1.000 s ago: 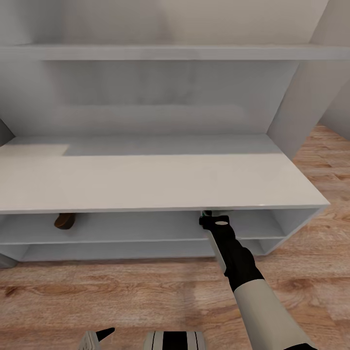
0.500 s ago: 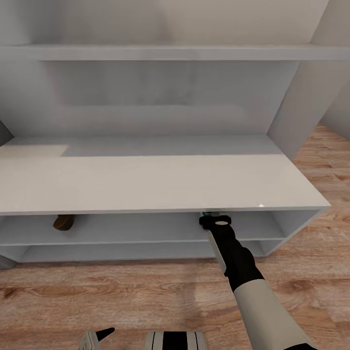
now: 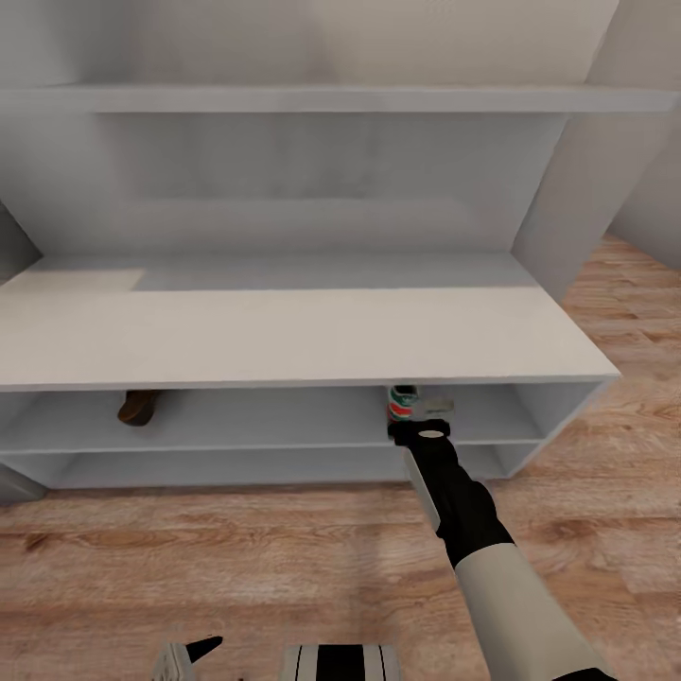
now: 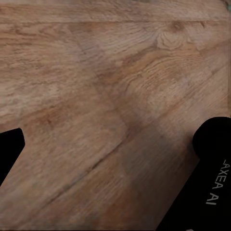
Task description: Pick up the two gym shoes and the two sandals from the corridor floor and place them onto the hallstand (shoe rack) in the corridor, making sure they are on the rack and not on the floor. Arrange them so the two gym shoes are next to each other and the two sandals are next to each other.
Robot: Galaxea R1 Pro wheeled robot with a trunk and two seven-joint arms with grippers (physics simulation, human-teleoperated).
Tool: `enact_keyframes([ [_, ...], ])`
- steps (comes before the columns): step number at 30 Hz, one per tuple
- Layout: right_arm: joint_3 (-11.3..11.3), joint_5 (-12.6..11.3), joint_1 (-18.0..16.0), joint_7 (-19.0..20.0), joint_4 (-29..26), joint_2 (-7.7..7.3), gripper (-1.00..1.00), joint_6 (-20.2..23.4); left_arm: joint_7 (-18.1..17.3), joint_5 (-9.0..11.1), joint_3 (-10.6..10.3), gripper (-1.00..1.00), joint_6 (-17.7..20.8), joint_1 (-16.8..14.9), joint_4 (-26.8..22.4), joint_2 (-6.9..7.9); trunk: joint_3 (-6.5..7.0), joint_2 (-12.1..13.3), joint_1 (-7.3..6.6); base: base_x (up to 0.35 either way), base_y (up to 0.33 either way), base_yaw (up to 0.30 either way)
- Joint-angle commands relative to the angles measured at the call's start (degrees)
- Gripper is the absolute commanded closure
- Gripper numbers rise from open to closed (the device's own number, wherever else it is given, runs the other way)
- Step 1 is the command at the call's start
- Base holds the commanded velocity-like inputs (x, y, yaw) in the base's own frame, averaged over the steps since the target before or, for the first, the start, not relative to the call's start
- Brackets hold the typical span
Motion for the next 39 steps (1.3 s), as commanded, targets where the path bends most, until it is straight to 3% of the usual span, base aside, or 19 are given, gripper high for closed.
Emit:
enact_keyframes([
  [1, 0.08, 0.24, -0.03, -0.14, -0.05, 0.0, -1.0, 0.41, -0.24, -0.61, 0.41, -1.0, -0.32, -0.04, -0.06, -0.07, -0.04, -0.02, -0.04, -0.319, 0.0, 0.0],
  [39, 0.4, 0.24, 0.13, -0.07, 0.39, 0.0, -1.0, 0.26, -0.2, -0.5, 0.5, -1.0, 0.01, -0.04, -0.22, 0.3, -0.04, -0.02, -0.04, -0.336, 0.0, 0.0],
])
